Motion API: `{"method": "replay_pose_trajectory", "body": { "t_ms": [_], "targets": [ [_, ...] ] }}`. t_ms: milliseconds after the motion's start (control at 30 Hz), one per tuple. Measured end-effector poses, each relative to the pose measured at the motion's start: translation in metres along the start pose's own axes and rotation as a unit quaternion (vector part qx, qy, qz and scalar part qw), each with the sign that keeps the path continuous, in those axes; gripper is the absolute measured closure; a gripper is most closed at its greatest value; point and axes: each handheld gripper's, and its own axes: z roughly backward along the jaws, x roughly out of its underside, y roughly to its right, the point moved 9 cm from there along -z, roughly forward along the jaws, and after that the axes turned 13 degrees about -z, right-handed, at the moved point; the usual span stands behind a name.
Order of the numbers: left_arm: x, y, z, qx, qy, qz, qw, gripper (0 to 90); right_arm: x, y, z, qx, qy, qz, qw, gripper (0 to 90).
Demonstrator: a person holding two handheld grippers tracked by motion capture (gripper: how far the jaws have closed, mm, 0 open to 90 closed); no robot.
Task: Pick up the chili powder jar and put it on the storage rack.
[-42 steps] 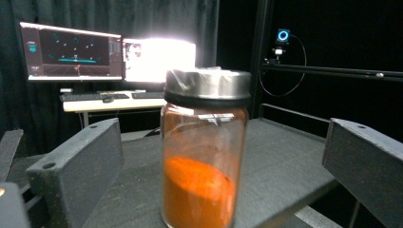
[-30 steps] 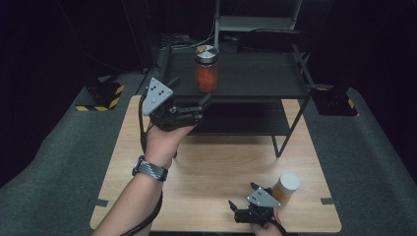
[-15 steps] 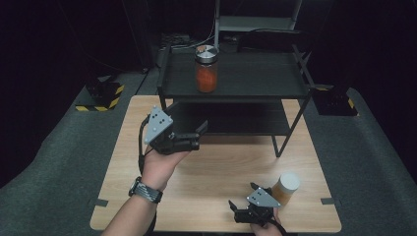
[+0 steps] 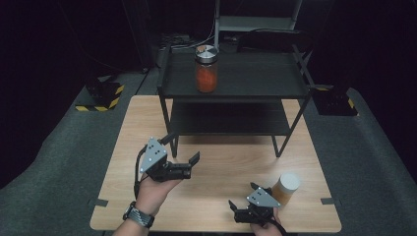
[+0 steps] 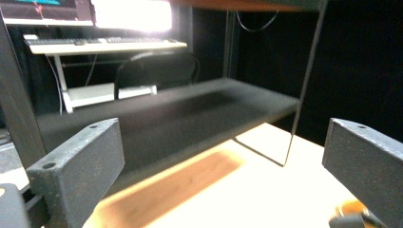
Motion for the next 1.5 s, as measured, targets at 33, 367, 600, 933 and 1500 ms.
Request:
{"method": "replay_pose_trajectory", "body": {
  "t_ms": [33,367,600,933,1500],
  "targets": [
    [0.007,0.003,0.002,0.001,-0.002,-0.001,1.0000,0.4,0.000,0.000,0.000,0.000,-0.001,0.001,1.0000,0.9],
    [0.045,0.016,0.014,0.007,-0.023,0.007,0.9997,0.4,0.000,-0.001,-0.001,0.002,-0.002,0.004,1.0000,0.9],
    [0.075,0.022,0.020,0.009,-0.052,0.010,0.9985,0.4,0.000,-0.002,-0.001,0.004,-0.002,0.006,1.0000,0.9],
    [0.112,0.023,0.024,0.006,-0.107,0.022,0.9940,0.4,0.000,-0.003,-0.001,0.008,-0.003,0.006,0.9999,0.9],
    [0.125,0.030,0.017,-0.001,-0.189,-0.017,0.9819,0.5,0.000,-0.005,-0.001,0.017,0.000,0.012,0.9998,0.9]
  ]
}}
